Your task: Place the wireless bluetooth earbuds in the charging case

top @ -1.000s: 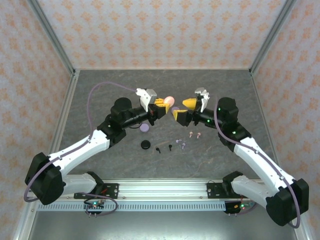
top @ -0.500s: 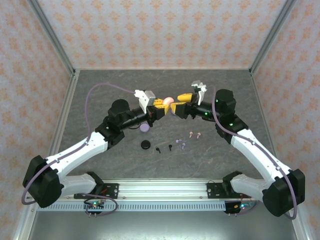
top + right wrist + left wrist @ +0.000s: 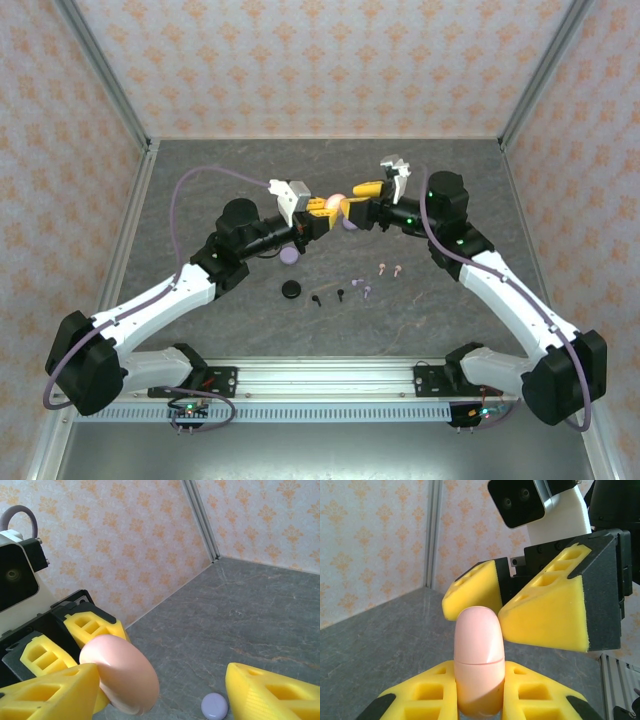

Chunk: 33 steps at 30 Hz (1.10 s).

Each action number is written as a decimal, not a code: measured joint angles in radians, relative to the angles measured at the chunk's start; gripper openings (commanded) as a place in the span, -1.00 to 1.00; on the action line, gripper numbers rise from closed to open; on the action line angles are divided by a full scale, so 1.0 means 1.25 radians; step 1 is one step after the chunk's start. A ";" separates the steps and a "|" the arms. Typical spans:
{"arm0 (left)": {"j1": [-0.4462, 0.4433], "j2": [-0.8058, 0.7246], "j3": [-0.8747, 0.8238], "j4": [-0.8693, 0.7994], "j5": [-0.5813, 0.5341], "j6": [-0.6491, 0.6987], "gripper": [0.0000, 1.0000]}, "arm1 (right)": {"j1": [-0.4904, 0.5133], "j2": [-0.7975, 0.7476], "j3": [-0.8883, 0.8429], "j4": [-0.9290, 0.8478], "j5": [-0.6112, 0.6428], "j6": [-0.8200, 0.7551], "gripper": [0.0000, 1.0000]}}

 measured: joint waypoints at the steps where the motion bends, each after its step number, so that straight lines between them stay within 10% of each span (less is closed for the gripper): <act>1: 0.000 0.000 0.000 0.000 -0.001 0.000 -1.00 | 0.000 0.004 0.005 -0.005 0.001 -0.003 0.34; 24: 0.000 -0.001 -0.008 -0.006 -0.001 0.006 -1.00 | -0.013 0.066 0.074 -0.080 0.018 -0.032 0.35; 33: 0.000 -0.045 -0.067 -0.018 -0.008 0.014 -1.00 | -0.021 -0.085 0.075 -0.274 0.216 -0.015 0.34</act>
